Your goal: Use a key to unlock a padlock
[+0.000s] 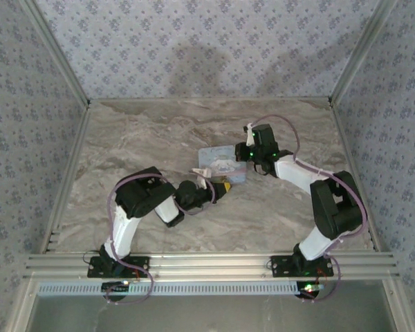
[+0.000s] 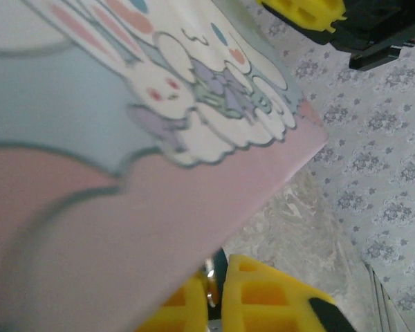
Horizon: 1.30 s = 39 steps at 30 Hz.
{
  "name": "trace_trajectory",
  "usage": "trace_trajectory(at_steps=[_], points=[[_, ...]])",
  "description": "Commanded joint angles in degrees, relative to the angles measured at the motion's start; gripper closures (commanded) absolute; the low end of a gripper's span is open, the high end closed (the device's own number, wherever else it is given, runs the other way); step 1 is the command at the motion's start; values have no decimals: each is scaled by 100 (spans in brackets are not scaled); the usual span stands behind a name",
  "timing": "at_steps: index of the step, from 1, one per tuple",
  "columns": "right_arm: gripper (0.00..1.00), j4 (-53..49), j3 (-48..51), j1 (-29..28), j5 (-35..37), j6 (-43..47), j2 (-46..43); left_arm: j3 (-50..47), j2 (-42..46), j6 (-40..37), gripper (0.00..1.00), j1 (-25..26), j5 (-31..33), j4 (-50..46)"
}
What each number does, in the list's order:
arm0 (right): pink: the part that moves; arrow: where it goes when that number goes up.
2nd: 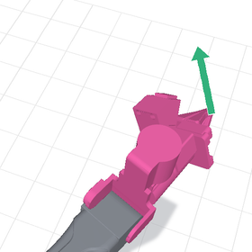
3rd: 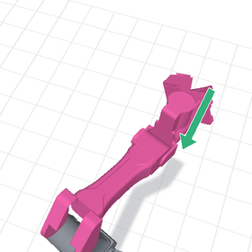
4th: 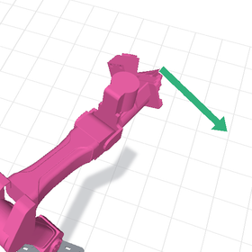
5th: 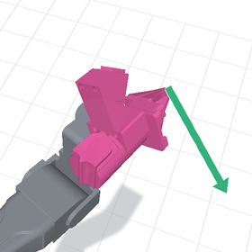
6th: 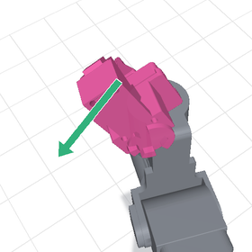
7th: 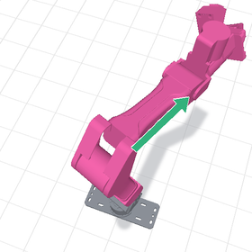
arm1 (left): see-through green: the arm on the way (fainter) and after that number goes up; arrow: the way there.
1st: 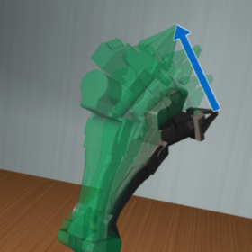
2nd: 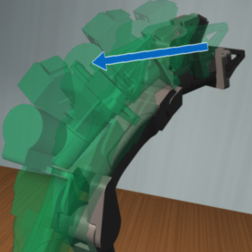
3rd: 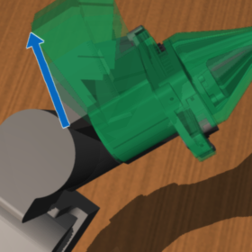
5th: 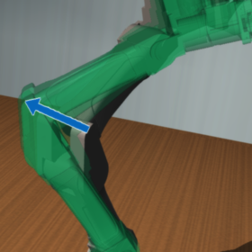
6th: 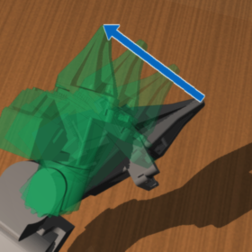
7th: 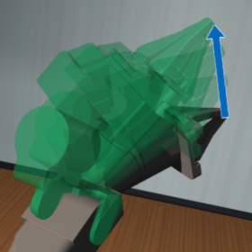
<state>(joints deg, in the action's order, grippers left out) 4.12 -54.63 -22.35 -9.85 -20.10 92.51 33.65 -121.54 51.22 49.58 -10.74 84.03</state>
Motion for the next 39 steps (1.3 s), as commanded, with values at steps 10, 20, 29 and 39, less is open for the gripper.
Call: trace_trajectory(at_steps=[10, 20, 29, 39], points=[[100, -254, 763, 503, -693, -268, -1470, -119, 316, 495, 100, -267, -494, -1876], [100, 439, 2236, 1070, -2210, -1162, -3481, 459, 1246, 699, 100, -457, -856, -3432], [100, 1701, 3496, 997, -2610, -2338, -4485, 1024, 1670, 1120, 100, -617, -1203, -3904], [100, 2874, 4388, 183, -1715, -3092, -4240, 1238, 1819, 1721, 100, -763, -1444, -3815]])
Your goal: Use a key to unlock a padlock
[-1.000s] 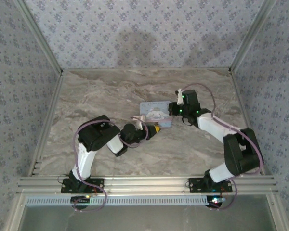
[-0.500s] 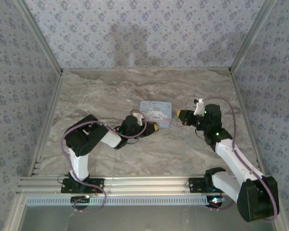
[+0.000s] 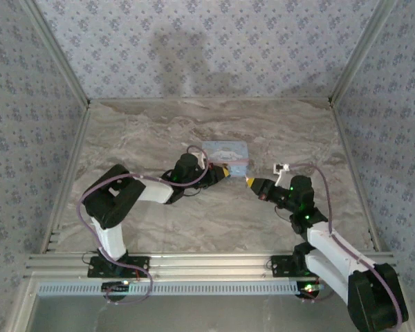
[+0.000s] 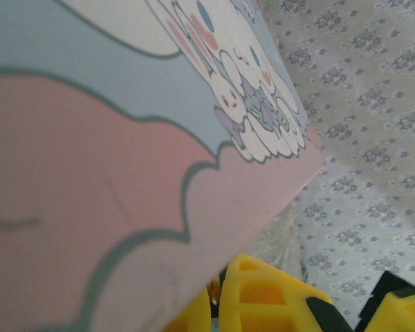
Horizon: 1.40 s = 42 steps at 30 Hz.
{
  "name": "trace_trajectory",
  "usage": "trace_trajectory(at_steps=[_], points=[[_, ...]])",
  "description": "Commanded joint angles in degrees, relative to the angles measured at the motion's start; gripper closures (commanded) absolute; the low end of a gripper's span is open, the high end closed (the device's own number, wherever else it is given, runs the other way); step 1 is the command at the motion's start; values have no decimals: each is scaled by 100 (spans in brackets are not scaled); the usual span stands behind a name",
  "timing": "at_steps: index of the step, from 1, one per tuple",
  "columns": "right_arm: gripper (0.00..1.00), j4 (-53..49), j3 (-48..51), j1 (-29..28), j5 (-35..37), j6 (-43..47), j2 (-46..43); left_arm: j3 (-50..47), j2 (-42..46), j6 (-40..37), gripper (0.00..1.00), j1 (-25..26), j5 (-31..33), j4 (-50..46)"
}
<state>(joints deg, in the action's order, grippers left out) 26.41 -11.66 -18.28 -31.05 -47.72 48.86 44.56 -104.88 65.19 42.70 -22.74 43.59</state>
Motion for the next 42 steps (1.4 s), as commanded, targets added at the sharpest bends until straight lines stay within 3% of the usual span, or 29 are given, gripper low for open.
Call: trace_trajectory(at_steps=[1, 15, 31, 42], points=[[100, 782, 153, -297, 521, -412, 225, 171, 144, 374, 100, -86, -279, 243], [100, 2659, 117, -746, 742, -1572, 2194, 98, 100, 656, 100, -145, -379, 750], [100, 3258, -240, -794, 569, -2064, 3091, -87, 170, 756, 100, -163, -446, 1139], [100, 3362, -279, -782, 538, -2119, 3157, -166, 150, 831, 100, -163, -469, 1340]])
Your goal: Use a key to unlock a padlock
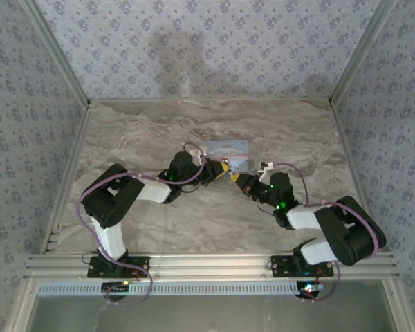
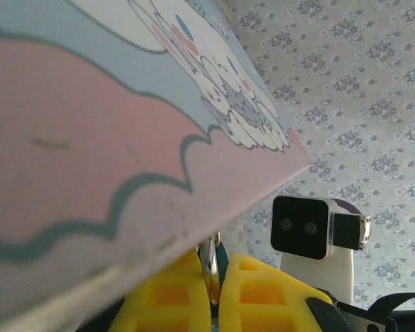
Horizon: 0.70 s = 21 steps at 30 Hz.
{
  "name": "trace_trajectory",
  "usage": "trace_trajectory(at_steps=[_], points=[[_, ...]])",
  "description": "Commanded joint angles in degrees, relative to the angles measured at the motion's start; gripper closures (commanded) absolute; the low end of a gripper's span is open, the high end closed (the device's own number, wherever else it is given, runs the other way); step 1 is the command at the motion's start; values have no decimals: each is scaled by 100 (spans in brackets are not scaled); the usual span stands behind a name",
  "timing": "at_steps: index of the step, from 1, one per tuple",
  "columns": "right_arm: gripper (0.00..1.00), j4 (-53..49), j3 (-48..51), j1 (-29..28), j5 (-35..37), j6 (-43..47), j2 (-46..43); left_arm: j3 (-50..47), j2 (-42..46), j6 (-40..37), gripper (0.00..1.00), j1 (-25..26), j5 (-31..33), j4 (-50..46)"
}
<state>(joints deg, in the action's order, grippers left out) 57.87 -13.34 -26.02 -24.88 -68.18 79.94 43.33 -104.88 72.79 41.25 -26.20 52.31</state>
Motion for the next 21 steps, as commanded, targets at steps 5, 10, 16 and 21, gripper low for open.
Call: trace_trajectory(at_steps=[5, 10, 16, 21], points=[[100, 264, -156, -9, -96, -78, 119, -70, 126, 104, 100, -16, -108, 577], [100, 330, -141, -2, -126, -105, 222, -63, 135, 104, 100, -16, -113, 583], [100, 440, -154, -33, -143, -108, 246, -75, 126, 106, 100, -13, -129, 587], [100, 445, -161, -34, -166, -108, 241, -70, 108, 109, 100, -18, -139, 613]])
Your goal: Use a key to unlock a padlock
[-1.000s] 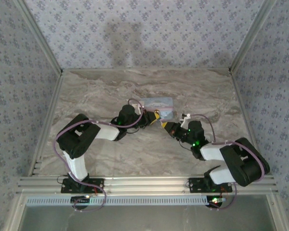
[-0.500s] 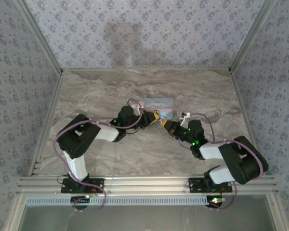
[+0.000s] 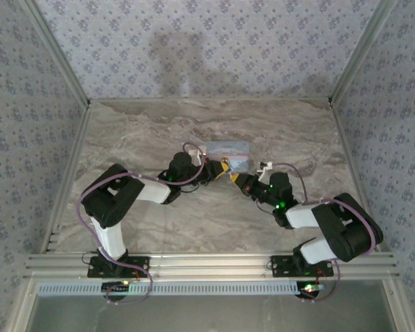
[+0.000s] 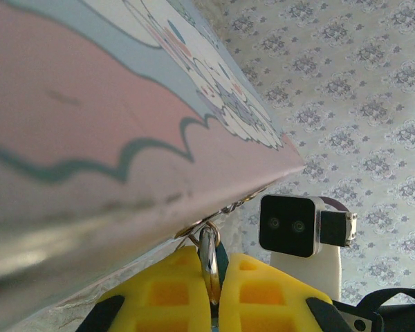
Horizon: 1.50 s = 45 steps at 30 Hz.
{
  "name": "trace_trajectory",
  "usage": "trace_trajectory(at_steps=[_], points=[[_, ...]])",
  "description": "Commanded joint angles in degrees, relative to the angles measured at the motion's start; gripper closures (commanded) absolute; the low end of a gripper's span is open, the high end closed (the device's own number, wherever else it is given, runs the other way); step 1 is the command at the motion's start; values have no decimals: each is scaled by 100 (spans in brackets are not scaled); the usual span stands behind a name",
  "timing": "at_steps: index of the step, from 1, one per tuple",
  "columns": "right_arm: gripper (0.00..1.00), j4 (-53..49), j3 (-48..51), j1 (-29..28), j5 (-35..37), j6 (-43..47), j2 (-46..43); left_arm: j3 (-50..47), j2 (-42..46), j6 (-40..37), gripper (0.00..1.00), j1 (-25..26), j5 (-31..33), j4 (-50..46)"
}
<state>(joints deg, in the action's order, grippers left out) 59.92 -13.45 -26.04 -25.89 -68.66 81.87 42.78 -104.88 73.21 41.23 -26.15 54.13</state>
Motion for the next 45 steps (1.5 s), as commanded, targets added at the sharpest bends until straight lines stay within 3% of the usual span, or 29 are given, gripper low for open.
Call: trace_trajectory(at_steps=[1, 14, 32, 45], points=[[100, 239, -158, -34, -72, -59, 53, -11, 108, 62, 100, -13, -153, 419], [100, 273, -286, 22, -151, -175, 158, -7, 55, 89, 100, 40, -297, 615], [100, 268, -407, 360, -387, -1174, 332, 6, -66, 191, 100, 122, -417, 1012], [100, -567, -596, 493, -552, -509, 88, 94, -85, 192, 100, 160, -443, 941]])
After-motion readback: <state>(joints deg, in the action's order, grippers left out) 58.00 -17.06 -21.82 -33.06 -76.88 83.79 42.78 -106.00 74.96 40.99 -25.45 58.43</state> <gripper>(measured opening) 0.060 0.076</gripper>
